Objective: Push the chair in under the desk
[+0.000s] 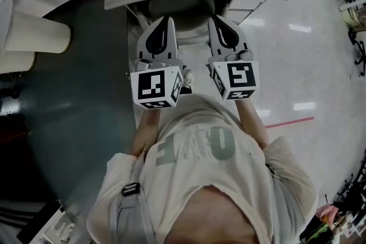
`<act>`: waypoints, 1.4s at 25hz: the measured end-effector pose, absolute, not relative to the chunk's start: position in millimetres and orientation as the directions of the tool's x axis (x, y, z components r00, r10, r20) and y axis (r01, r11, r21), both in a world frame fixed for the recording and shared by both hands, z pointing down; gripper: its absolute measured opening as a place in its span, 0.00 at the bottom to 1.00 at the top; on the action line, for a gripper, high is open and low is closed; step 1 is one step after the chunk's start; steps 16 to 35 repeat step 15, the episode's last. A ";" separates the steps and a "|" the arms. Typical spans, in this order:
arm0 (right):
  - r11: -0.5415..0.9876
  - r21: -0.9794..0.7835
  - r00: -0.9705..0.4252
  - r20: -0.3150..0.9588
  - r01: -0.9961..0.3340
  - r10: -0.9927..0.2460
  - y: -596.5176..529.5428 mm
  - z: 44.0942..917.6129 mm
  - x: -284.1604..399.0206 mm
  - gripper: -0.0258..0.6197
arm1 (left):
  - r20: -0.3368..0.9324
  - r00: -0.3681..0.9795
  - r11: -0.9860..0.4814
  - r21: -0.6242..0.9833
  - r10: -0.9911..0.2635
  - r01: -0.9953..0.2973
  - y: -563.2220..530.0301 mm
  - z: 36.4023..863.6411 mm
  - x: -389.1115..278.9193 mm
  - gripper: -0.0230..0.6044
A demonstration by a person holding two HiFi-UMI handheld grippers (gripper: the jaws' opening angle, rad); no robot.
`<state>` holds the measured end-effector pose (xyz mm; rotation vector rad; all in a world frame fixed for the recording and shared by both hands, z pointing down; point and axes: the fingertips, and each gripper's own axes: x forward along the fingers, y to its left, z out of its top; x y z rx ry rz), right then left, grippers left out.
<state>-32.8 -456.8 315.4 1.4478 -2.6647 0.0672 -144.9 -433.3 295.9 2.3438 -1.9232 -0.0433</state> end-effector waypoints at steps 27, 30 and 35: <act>0.566 0.031 -0.556 0.143 -0.824 -0.819 -466.6 324.8 -41.8 0.07 | 0.085 0.175 -0.164 0.124 -0.981 -0.979 -442.2 309.3 -156.9 0.06; 0.566 0.031 -0.556 0.143 -0.824 -0.819 -466.6 324.8 -41.8 0.07 | 0.085 0.175 -0.164 0.124 -0.981 -0.979 -442.2 309.3 -156.9 0.06; 0.566 0.031 -0.556 0.143 -0.824 -0.819 -466.6 324.8 -41.8 0.07 | 0.085 0.175 -0.164 0.124 -0.981 -0.979 -442.2 309.3 -156.9 0.06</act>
